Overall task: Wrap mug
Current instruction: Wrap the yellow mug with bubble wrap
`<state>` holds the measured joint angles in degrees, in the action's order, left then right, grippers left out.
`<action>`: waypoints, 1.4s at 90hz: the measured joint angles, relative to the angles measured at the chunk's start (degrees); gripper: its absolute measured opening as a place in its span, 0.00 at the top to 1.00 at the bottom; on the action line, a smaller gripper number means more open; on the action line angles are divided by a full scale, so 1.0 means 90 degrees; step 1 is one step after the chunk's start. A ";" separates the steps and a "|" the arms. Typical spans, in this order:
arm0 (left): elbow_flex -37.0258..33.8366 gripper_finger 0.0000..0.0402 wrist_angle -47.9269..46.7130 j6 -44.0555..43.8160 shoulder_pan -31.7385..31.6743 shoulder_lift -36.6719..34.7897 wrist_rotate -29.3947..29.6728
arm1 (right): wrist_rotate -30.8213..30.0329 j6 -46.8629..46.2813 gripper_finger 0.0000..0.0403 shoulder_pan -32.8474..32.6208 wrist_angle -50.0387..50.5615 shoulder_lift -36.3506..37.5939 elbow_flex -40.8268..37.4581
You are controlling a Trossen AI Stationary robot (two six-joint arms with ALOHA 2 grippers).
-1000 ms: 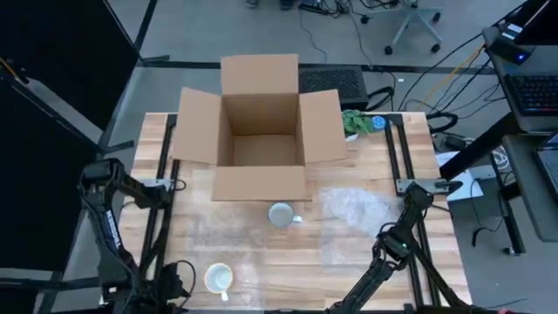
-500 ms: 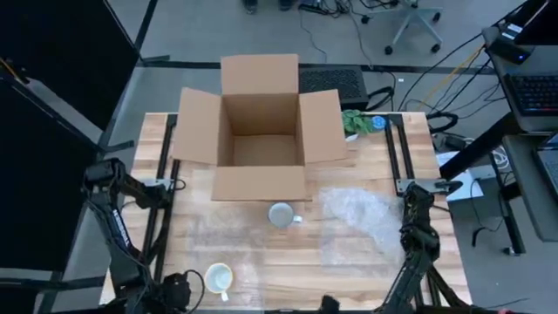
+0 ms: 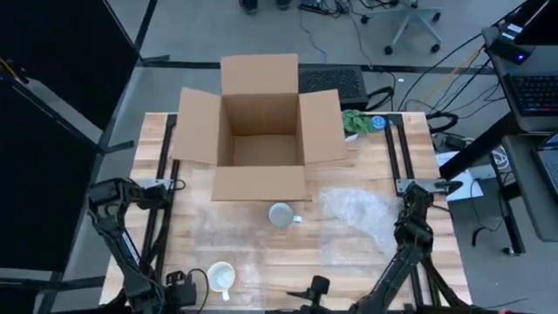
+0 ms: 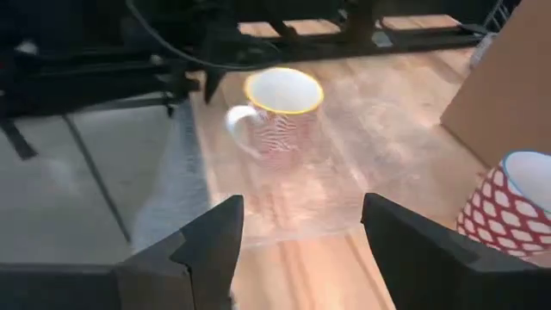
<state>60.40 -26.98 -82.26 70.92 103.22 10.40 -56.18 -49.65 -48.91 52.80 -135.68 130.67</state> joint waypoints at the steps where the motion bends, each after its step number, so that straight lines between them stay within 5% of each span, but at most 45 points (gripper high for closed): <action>1: 0.0000 0.57 0.0000 -0.0002 0.0001 0.0000 0.0043 | 0.0042 0.0026 0.44 0.0034 -0.0001 -0.0006 0.0001; 21: 0.0000 0.57 -0.0752 -0.0478 0.0005 0.0000 0.0260 | 0.2038 0.0789 0.44 0.0921 -0.0010 -0.0522 -0.0002; 51: -0.0007 0.57 -0.1689 -0.1279 0.0051 0.0000 0.0567 | 0.3996 0.2055 0.44 0.2108 -0.1256 -0.1190 0.0000; 86: -0.0007 0.57 -0.2142 -0.1973 0.0046 0.0000 0.0545 | 0.5038 0.2213 0.44 0.2610 -0.0151 -0.1293 0.0005; 126: -0.0010 0.57 -0.3368 -0.2810 -0.0319 0.0000 0.0553 | 0.5102 0.1128 0.44 0.2319 -0.0193 -0.1299 0.0010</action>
<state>60.31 -57.30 -107.55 68.05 103.22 15.38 -10.27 -39.50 -28.03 51.06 -147.37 130.76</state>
